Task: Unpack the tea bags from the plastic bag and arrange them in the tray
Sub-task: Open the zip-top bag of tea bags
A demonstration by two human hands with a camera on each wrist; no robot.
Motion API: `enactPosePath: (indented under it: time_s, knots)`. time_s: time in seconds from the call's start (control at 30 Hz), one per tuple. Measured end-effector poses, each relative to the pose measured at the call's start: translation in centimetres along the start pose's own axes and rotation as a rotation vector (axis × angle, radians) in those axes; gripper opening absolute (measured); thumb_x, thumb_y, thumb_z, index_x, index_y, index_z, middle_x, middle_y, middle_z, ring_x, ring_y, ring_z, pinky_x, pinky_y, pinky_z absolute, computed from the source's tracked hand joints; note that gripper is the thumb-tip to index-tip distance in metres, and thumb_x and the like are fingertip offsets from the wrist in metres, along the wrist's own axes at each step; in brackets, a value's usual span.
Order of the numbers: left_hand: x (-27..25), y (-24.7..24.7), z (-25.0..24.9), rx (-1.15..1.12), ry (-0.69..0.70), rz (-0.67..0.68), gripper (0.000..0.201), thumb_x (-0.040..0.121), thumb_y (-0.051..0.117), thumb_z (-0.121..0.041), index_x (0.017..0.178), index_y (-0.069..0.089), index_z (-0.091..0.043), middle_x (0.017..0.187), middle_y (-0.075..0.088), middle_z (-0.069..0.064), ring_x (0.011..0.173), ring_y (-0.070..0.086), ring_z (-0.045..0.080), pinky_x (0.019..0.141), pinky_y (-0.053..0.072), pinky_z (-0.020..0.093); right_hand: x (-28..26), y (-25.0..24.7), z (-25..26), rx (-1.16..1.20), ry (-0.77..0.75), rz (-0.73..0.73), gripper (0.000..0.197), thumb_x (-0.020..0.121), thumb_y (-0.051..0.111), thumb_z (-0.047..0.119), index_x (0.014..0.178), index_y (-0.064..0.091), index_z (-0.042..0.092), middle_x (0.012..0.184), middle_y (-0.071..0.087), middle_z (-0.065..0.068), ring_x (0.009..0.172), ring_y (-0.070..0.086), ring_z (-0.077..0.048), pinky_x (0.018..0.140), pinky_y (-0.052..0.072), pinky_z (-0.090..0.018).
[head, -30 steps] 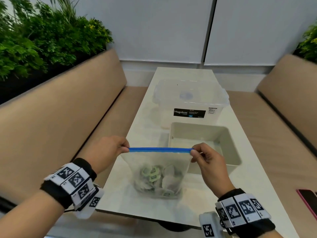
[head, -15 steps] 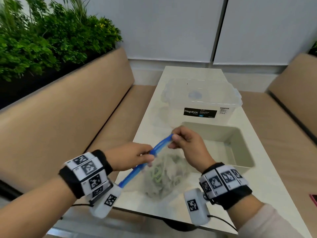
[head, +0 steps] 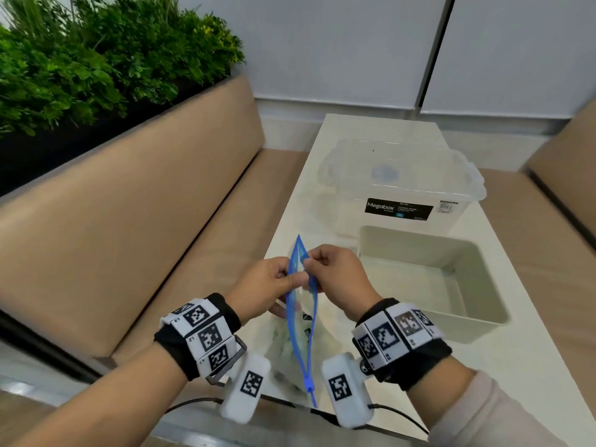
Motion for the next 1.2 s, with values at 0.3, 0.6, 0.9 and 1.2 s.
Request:
enactPosePath:
  time_s: [0.3, 0.6, 0.9, 1.2]
  knots:
    - [1.1, -0.4, 1.6, -0.344, -0.138, 0.089, 0.038, 0.099, 0.034, -0.029, 0.067, 0.047, -0.016, 0.072, 0.055, 0.003, 0.064, 0.058, 0.013, 0.058, 0.052, 0.025, 0.0, -1.4, -2.0, 0.26, 0.256, 0.22, 0.035, 0.097, 0.035, 0.006, 0.068, 0.054, 0.012, 0.045, 0.041, 0.003, 0.044, 0.033, -0.013, 0.043, 0.025, -0.021]
    - [3.2, 0.1, 1.5, -1.357, 0.013, -0.11, 0.06, 0.1, 0.028, -0.025, 0.065, 0.075, -0.009, 0.076, 0.073, 0.0, 0.072, 0.071, 0.01, 0.071, 0.057, 0.023, -1.5, -1.0, -4.2, 0.272, 0.378, 0.24, 0.032, 0.091, 0.052, 0.021, 0.06, 0.044, 0.015, 0.042, 0.037, 0.004, 0.037, 0.024, -0.011, 0.043, 0.015, -0.022]
    - [3.7, -0.6, 4.7, -1.288, -0.169, -0.287, 0.052, 0.099, 0.037, -0.011, 0.063, 0.071, 0.001, 0.067, 0.072, 0.009, 0.057, 0.07, 0.012, 0.05, 0.055, 0.021, 0.0, 1.7, -4.1, 0.996, 0.454, 0.048, 0.029, 0.103, 0.033, 0.017, 0.088, 0.058, 0.013, 0.06, 0.064, 0.002, 0.05, 0.062, -0.007, 0.05, 0.052, -0.018]
    - [1.7, -0.9, 4.7, -0.5, -0.323, -0.189, 0.022, 0.088, 0.059, -0.038, 0.084, 0.055, -0.017, 0.069, 0.051, -0.004, 0.053, 0.049, 0.006, 0.047, 0.045, 0.015, -0.3, 3.7, -4.1, 1.121, 0.404, 0.056, 0.028, 0.102, 0.033, 0.012, 0.093, 0.06, 0.012, 0.074, 0.067, -0.002, 0.062, 0.066, -0.009, 0.059, 0.057, -0.023]
Point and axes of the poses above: each hand's wrist, its own x-axis towards the middle knuckle, its own y-axis out of the palm, z = x × y, the point moved 4 cm from there along x, towards the middle knuckle
